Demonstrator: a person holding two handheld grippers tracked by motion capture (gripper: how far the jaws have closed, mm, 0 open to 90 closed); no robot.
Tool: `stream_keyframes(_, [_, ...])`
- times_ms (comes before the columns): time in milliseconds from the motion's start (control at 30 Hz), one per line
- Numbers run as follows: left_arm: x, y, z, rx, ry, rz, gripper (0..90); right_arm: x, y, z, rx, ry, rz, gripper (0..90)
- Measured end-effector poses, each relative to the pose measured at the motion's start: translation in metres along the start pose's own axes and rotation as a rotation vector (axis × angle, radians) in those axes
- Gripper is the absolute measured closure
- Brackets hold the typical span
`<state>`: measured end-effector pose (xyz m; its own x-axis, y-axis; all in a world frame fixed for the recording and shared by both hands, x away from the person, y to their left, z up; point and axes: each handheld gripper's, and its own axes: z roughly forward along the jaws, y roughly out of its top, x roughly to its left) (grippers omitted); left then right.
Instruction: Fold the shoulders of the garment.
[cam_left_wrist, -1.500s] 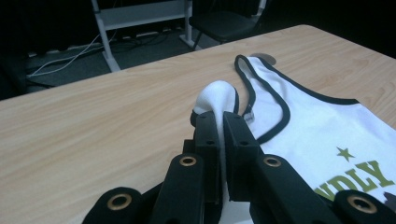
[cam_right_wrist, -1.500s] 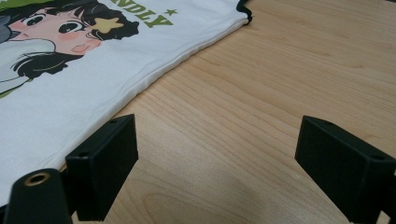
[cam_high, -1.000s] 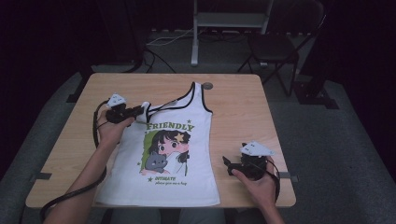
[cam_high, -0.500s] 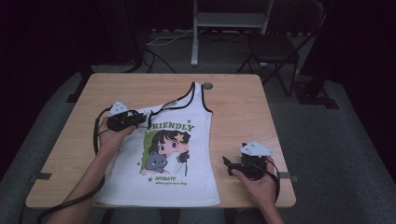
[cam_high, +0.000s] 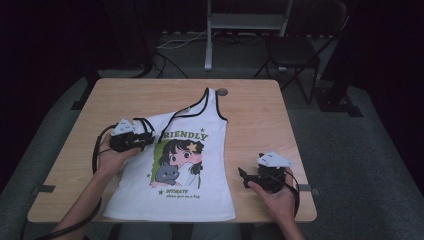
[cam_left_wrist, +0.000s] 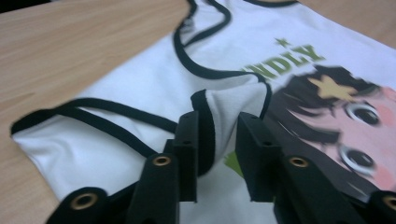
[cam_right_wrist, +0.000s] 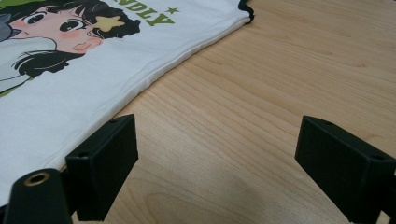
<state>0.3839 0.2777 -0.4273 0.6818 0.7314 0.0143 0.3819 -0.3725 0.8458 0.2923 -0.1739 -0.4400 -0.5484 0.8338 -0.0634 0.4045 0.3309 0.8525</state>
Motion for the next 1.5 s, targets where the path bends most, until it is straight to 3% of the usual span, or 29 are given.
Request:
stream_keyframes(233, [-0.006, 0.0, -0.018, 0.01, -0.004, 0.049, 62.9, -0.001, 0.0, 0.0, -0.003, -0.004, -0.001, 12.4])
stream_keyframes(400, [0.006, 0.021, -0.023, -0.051, 0.02, 0.012, 61.9, -0.001, 0.0, 0.0, -0.002, -0.004, -0.001, 12.4])
stream_keyframes(500, [0.015, 0.038, -0.011, -0.032, 0.041, 0.016, 61.2, -0.001, 0.0, 0.0, -0.001, -0.003, 0.0, 12.4])
stream_keyframes(600, [0.021, 0.054, 0.012, 0.036, 0.037, 0.031, 59.6, -0.001, 0.0, 0.0, 0.001, -0.002, 0.002, 12.4])
stream_keyframes(633, [0.024, 0.058, 0.025, 0.093, 0.031, 0.042, 59.6, -0.001, 0.0, 0.0, 0.001, -0.002, 0.002, 12.4])
stream_keyframes(800, [0.023, 0.059, 0.061, 0.254, 0.04, 0.12, 59.3, -0.001, -0.001, -0.001, -0.001, 0.0, 0.009, 12.4])
stream_keyframes(867, [0.02, 0.058, 0.065, 0.274, 0.04, 0.154, 59.2, -0.001, -0.001, -0.001, 0.001, -0.002, 0.012, 12.4])
stream_keyframes(933, [0.014, 0.056, 0.063, 0.269, 0.034, 0.177, 59.2, -0.002, -0.002, -0.002, -0.003, -0.003, 0.013, 12.4])
stream_keyframes(1033, [0.004, 0.051, 0.055, 0.271, 0.064, 0.243, 56.1, -0.003, -0.002, -0.002, -0.001, -0.003, 0.014, 12.4])
stream_keyframes(1133, [-0.001, 0.047, 0.048, 0.262, 0.07, 0.268, 56.0, -0.002, -0.002, -0.003, -0.001, -0.006, 0.016, 12.4])
stream_keyframes(1233, [-0.005, 0.041, 0.038, 0.249, 0.059, 0.276, 56.0, -0.002, -0.002, -0.003, 0.0, -0.007, 0.016, 12.4])
stream_keyframes(1333, [-0.009, 0.034, 0.031, 0.268, 0.051, 0.304, 56.0, -0.002, -0.002, -0.003, 0.0, -0.008, 0.016, 12.4])
stream_keyframes(1500, [-0.016, 0.025, 0.024, 0.265, 0.04, 0.296, 56.0, -0.003, -0.002, -0.003, -0.002, -0.01, 0.016, 12.4])
